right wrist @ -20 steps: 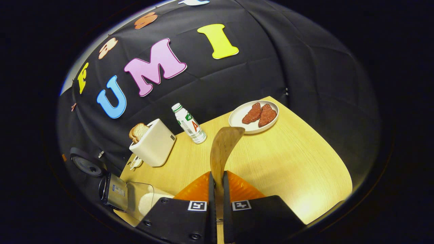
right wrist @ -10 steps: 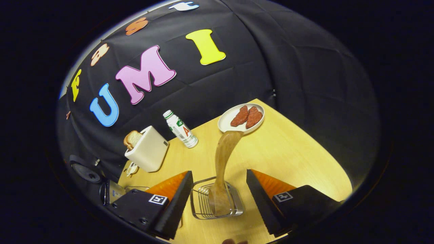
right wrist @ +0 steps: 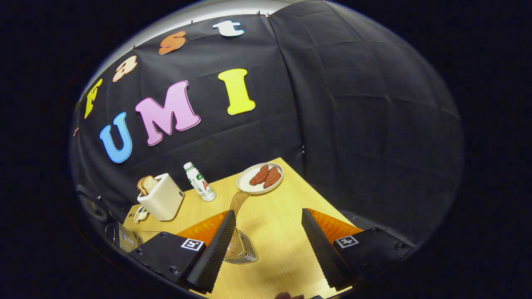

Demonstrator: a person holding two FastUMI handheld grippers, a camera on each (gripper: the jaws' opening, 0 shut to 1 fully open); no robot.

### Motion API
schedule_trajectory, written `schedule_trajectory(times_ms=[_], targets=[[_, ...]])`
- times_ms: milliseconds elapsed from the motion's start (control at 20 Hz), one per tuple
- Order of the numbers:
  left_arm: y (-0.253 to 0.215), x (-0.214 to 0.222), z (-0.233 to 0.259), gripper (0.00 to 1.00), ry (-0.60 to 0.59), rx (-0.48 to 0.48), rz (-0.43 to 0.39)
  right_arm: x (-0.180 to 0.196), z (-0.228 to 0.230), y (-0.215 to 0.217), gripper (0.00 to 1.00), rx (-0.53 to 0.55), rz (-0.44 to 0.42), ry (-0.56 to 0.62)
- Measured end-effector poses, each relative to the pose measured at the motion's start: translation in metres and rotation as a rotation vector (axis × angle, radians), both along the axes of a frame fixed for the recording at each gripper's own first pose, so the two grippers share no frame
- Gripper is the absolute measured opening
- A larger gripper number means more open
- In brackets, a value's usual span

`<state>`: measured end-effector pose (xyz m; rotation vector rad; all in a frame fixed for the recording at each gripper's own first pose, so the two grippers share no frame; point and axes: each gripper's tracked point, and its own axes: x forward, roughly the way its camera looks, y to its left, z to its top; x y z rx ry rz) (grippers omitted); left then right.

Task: Close the left gripper, press the button to open the rice cooker; take a wooden spoon from the chopstick holder with the right hand, scoop a spoonful of rice and pour it into the rice cooker, then put the wooden spoon back into the chopstick holder.

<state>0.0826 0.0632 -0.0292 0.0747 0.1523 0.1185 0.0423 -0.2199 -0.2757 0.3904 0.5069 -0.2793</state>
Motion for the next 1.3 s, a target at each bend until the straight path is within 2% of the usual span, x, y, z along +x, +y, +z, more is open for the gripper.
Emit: schedule_trajectory(times_ms=[200, 450, 550, 700, 800, 850, 900, 950, 1150, 1200, 1300], targets=[[0.013, 0.002, 0.015, 0.95, -0.041, -0.004, -0.016, -0.017, 0.048, 0.000, 0.98, -0.031, -0.037, -0.073], [0.046, 0.009, 0.031, 0.95, -0.091, 0.016, 0.023, -0.025, 0.120, 0.046, 0.98, -0.034, -0.028, -0.192], [0.058, 0.013, 0.041, 0.92, -0.115, 0.041, 0.033, -0.024, 0.152, 0.075, 0.98, -0.039, 0.008, -0.246], [0.078, 0.028, 0.048, 0.97, -0.132, 0.032, 0.052, -0.023, 0.195, 0.117, 0.98, -0.011, 0.063, -0.322], [0.094, 0.035, 0.047, 0.92, -0.129, 0.044, 0.079, -0.026, 0.220, 0.138, 0.98, -0.008, 0.089, -0.367], [0.099, 0.040, 0.046, 0.95, -0.128, 0.048, 0.084, -0.026, 0.234, 0.148, 0.98, -0.005, 0.104, -0.393], [0.103, 0.045, 0.043, 0.92, -0.125, 0.051, 0.087, -0.028, 0.248, 0.160, 1.00, 0.000, 0.120, -0.417], [0.108, 0.049, 0.041, 0.95, -0.120, 0.050, 0.091, -0.029, 0.262, 0.170, 0.98, -0.002, 0.134, -0.444], [0.127, 0.067, 0.028, 0.95, -0.093, 0.035, 0.112, -0.034, 0.305, 0.205, 0.98, -0.070, 0.208, -0.538], [0.128, 0.072, 0.026, 0.98, -0.086, 0.027, 0.113, -0.036, 0.313, 0.213, 0.98, -0.097, 0.226, -0.556], [0.135, 0.080, 0.018, 0.95, -0.068, 0.013, 0.126, -0.038, 0.327, 0.231, 0.98, -0.141, 0.266, -0.588]])
